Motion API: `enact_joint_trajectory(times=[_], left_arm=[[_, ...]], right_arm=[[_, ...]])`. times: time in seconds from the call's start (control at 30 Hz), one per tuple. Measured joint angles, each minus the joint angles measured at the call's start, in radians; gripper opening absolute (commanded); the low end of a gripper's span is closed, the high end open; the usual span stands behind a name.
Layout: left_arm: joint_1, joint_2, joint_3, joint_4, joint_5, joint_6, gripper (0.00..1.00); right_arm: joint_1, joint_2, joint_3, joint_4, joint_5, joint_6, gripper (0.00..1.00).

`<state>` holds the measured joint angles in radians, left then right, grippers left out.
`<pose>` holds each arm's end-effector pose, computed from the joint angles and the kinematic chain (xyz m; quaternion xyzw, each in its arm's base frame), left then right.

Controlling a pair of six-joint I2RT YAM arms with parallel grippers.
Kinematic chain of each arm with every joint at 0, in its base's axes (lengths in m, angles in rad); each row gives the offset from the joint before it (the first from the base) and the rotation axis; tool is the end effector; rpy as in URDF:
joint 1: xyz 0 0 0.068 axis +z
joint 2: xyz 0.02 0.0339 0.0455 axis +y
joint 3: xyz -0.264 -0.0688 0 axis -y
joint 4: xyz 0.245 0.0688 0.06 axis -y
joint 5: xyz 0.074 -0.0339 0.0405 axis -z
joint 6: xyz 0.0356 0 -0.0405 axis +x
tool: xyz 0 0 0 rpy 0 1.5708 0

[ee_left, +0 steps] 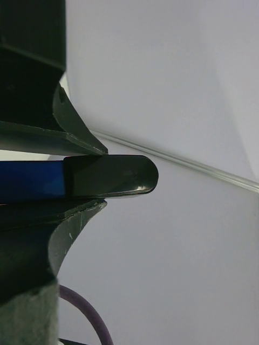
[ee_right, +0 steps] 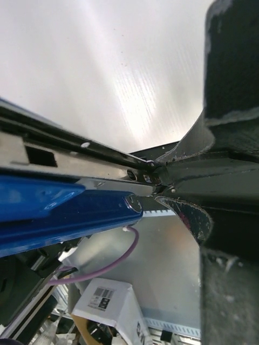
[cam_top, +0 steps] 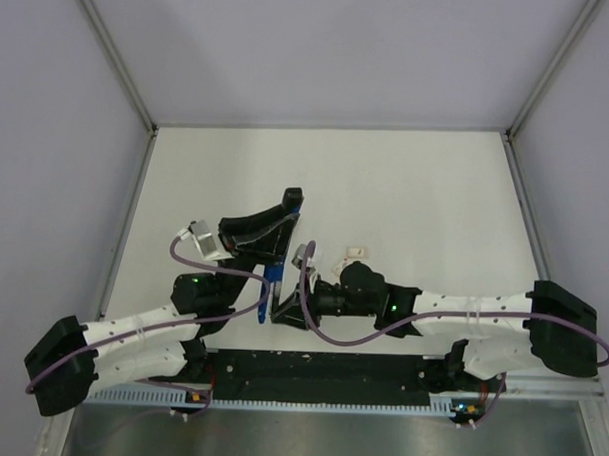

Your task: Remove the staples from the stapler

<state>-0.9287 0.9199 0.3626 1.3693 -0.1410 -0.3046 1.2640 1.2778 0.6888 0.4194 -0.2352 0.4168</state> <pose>0.1087 -0.1370 0.3241 0.0512 0.3717 -0.5146 0.7710 0.0790 0.2769 0.2617 -0.3810 0.6610 0.5367 0.3603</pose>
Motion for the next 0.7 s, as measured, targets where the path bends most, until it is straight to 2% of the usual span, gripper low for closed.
enact_joint_trajectory(times=[0.07, 0.23, 0.4, 0.7], left_arm=[[0.000, 0.011, -0.024, -0.004, -0.016, -0.007, 0.00], [0.007, 0.063, -0.065, -0.023, -0.094, 0.006, 0.00], [0.013, 0.112, -0.088, -0.033, -0.191, 0.037, 0.00], [0.014, 0.159, -0.124, -0.094, -0.285, 0.046, 0.00]], right_arm=[[0.002, 0.020, -0.018, 0.021, -0.003, 0.012, 0.06], [0.002, 0.132, -0.023, 0.130, -0.006, 0.080, 0.18], [0.003, 0.193, -0.033, 0.202, 0.003, 0.131, 0.23], [-0.002, 0.305, -0.076, 0.337, 0.053, 0.187, 0.30]])
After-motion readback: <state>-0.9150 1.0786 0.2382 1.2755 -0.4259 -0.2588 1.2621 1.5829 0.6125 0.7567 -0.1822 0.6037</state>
